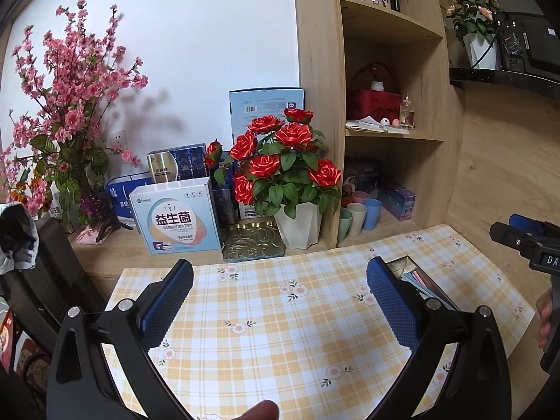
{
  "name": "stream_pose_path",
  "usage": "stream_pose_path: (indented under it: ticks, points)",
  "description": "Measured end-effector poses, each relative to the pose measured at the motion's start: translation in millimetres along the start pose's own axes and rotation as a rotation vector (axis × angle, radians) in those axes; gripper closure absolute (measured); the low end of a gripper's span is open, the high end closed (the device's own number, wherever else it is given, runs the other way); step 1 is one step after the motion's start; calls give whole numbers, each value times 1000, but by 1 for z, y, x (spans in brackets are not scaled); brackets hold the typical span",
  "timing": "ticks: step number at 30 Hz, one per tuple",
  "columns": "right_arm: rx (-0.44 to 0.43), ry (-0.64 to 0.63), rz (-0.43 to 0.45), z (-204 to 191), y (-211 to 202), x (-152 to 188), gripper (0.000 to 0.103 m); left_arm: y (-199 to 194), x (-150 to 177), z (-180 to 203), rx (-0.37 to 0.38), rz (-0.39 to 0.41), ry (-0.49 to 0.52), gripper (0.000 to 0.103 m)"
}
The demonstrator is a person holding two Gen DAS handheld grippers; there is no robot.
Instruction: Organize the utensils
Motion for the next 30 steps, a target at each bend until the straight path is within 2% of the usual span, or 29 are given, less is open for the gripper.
stream_pose_path:
  ticks: [8, 30]
  points:
    - [14, -8, 11, 1, -3, -3, 15, 2, 4, -3, 20, -15, -33, 6]
    - [42, -2, 5, 11, -3, -1, 15, 0, 4, -4, 26, -11, -42, 6]
Point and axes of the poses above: each gripper's, at about its wrist camera, not at the fingertips, and y roughly the way its jaws point, z to its right, x to its underside, the point moved 8 cm from there along y, roughly the way its jaws point, and after that the axes turned 7 degrees about x, right-handed, at the moved point
